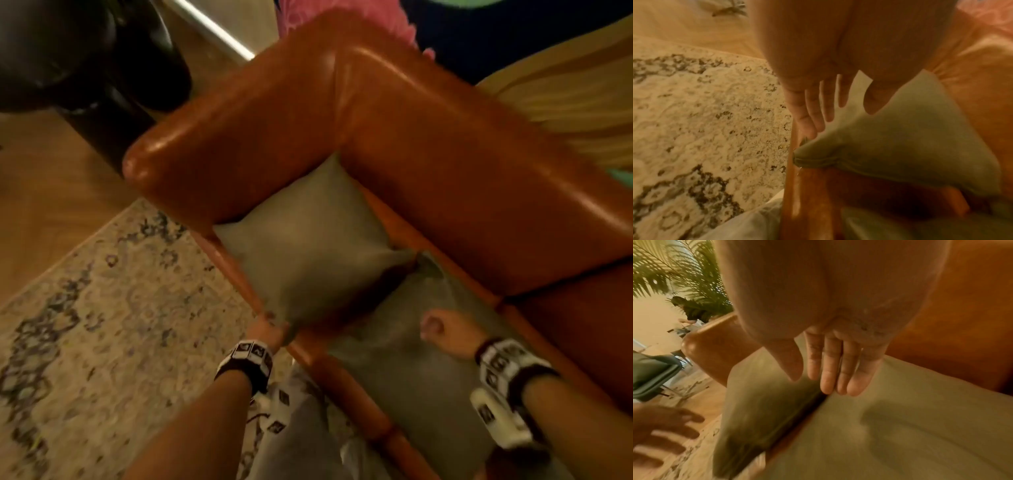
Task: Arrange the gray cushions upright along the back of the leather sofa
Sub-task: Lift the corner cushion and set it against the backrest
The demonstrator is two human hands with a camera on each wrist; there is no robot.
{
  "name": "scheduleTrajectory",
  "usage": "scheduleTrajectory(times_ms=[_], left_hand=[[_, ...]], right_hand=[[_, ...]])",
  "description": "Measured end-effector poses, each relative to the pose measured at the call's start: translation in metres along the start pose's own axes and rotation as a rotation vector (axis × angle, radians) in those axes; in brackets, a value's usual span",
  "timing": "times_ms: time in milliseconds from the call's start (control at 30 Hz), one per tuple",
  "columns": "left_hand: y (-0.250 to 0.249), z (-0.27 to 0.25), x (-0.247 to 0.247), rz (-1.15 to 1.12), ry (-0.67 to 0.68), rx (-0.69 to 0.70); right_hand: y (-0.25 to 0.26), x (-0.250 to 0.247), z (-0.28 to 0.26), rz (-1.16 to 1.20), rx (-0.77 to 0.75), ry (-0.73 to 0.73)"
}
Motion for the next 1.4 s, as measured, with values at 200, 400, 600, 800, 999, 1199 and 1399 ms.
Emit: scheduleTrajectory(times_ms=[200, 400, 600, 800, 999, 1199, 1399], left_hand=[[-0.004, 0.067, -0.024, -0.527, -0.151, -0.104], [-0.026, 0.119, -0.012, -0.653, -0.149, -0.106], [-0.07, 0.152, -0.058, -0.196, -0.094, 0.083], [-0.124, 0.22, -0.111, -0.134, -0.084, 0.183], [-0.184, 0.257, -0.09, -0.328, 0.042, 0.13], [-0.266, 0.231, -0.079, -0.449, 0.059, 0.465], [-0.311, 0.233, -0.065, -0.55, 0.137, 0.562]], right_hand=[[0.109, -0.066, 0.105, 0.145, 0.086, -0.194], [0.112, -0.025, 0.137, 0.226, 0.327, -0.118], [0.096, 0.06, 0.096, 0.499, 0.463, 0.061], [0.054, 0.0, 0.137, 0.791, 0.629, -0.112], [0.054, -0.029, 0.2, 1.335, 0.533, -0.087], [0.071, -0.065, 0.128, 1.677, 0.328, -0.325], [0.048, -0.103, 0.09, 1.75, 0.126, -0.477]])
Point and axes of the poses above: each hand's wrist, its own z-axis towards the middle knuckle, its own x-axis out of the palm, y = z × x, the point moved 7 cm from there along z, towards the middle knuckle, and after that the axes turned 12 degrees about x, right-handed, at the moved point
